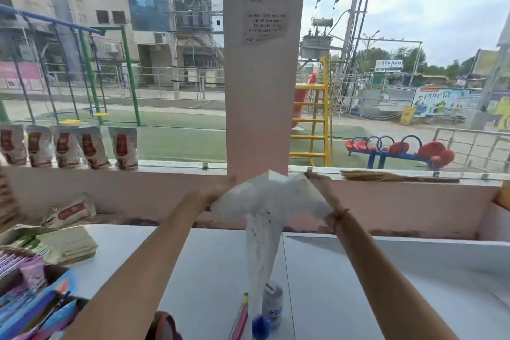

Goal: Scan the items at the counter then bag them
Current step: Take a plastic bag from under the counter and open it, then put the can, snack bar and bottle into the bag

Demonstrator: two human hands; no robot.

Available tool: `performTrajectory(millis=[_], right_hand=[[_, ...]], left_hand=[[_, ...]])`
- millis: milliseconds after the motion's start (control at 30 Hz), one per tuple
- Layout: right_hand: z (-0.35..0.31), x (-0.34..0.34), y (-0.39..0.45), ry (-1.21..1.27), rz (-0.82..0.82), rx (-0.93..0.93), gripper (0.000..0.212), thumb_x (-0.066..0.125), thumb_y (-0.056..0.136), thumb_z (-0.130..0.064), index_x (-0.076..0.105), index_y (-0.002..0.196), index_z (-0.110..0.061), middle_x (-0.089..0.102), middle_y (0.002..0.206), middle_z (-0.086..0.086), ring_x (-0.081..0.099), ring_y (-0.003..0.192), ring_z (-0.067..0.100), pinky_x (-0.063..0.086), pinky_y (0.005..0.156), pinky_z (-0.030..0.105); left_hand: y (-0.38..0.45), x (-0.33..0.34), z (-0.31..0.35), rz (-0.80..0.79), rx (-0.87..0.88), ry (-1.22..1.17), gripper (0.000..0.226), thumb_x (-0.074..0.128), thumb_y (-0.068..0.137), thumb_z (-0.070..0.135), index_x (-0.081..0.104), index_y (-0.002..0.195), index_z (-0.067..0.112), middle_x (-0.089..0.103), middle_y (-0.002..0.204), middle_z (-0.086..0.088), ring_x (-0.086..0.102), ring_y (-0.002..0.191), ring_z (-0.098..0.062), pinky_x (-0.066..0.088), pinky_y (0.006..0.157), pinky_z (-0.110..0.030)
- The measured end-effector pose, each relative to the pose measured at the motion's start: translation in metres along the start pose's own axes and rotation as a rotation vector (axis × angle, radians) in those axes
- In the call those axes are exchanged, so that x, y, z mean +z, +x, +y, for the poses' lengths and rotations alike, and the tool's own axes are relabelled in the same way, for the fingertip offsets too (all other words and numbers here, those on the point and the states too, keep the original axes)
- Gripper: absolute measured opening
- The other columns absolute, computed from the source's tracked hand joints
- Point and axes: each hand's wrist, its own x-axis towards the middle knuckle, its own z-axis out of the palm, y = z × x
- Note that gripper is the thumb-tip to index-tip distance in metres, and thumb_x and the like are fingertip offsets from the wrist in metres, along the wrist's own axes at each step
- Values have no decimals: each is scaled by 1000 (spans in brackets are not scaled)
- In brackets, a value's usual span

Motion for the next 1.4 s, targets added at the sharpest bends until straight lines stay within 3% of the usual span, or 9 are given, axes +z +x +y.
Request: performTrajectory(millis=[100, 200, 433, 700, 800, 967, 1133, 1267, 1400], right_hand=[[-3, 19, 38, -262, 180, -224, 41, 86, 54, -43, 58, 40, -17, 59, 49, 2, 50, 50, 14, 46, 56, 36], [-3, 34, 69, -386, 263, -317, 28, 80, 68, -27, 56, 55, -22, 56, 57, -2, 46, 55, 14, 34, 51, 26], [-3, 17, 111, -729, 82, -543, 27, 84, 65, -16, 67, 83, -5, 65, 77, 4, 58, 65, 18, 36, 49, 7], [33, 20, 139, -1546, 491, -783, 23, 62, 71, 4, 57, 91, -7, 64, 82, 11, 62, 71, 27, 54, 54, 35], [66, 27, 138, -1548, 380, -945, 16, 63, 73, 2, 55, 79, -11, 61, 70, 6, 60, 58, 21, 50, 41, 28], [118, 56, 103, -1239, -323, -516, 31, 79, 68, -17, 55, 86, -9, 61, 88, 10, 53, 76, 24, 50, 66, 35], [143, 72, 56, -1293, -942, 128, 61, 76, 68, -49, 55, 119, -25, 58, 126, 4, 55, 109, 22, 48, 91, 36], [135, 70, 48, -1200, -952, 313, 47, 76, 76, -25, 58, 119, -23, 49, 135, 9, 60, 111, 33, 58, 56, 23], [91, 56, 59, -992, -707, 135, 36, 78, 72, -27, 66, 106, -22, 62, 116, 11, 71, 88, 29, 63, 60, 35]], left_hand=[[2, 3, 17, 190, 263, 54, 92, 26, 66, 89, 62, 109, 16, 65, 116, -10, 57, 113, -31, 44, 96, -44], [-5, 9, 31, 37, 428, 32, 66, 38, 72, 80, 68, 65, 22, 69, 73, 2, 63, 74, -16, 45, 74, -31], [26, -26, 30, -178, 495, -220, 16, 69, 82, 25, 68, 89, 11, 74, 80, -3, 68, 70, -18, 55, 62, -26], [68, -24, 10, -191, 404, -416, 26, 60, 89, 32, 65, 69, 15, 30, 46, 7, 25, 36, -6, 34, 41, -15], [77, -22, -7, -304, 366, -22, 35, 64, 82, 47, 71, 81, 13, 58, 62, -1, 50, 49, -13, 49, 58, -20], [85, 12, -70, -341, 266, 28, 32, 63, 86, 36, 70, 92, 5, 70, 79, -2, 66, 80, -16, 50, 94, -39], [76, 40, -119, -302, 101, -256, 43, 54, 92, 34, 66, 107, -4, 49, 57, 3, 47, 55, -15, 57, 77, -33], [74, 48, -132, -229, 38, -313, 54, 39, 97, 43, 64, 112, -2, 32, 47, 8, 31, 40, -10, 53, 56, -20], [76, 44, -134, -159, 59, -330, 47, 33, 99, 40, 67, 110, 9, 26, 54, 5, 28, 43, -9, 49, 53, -20]])
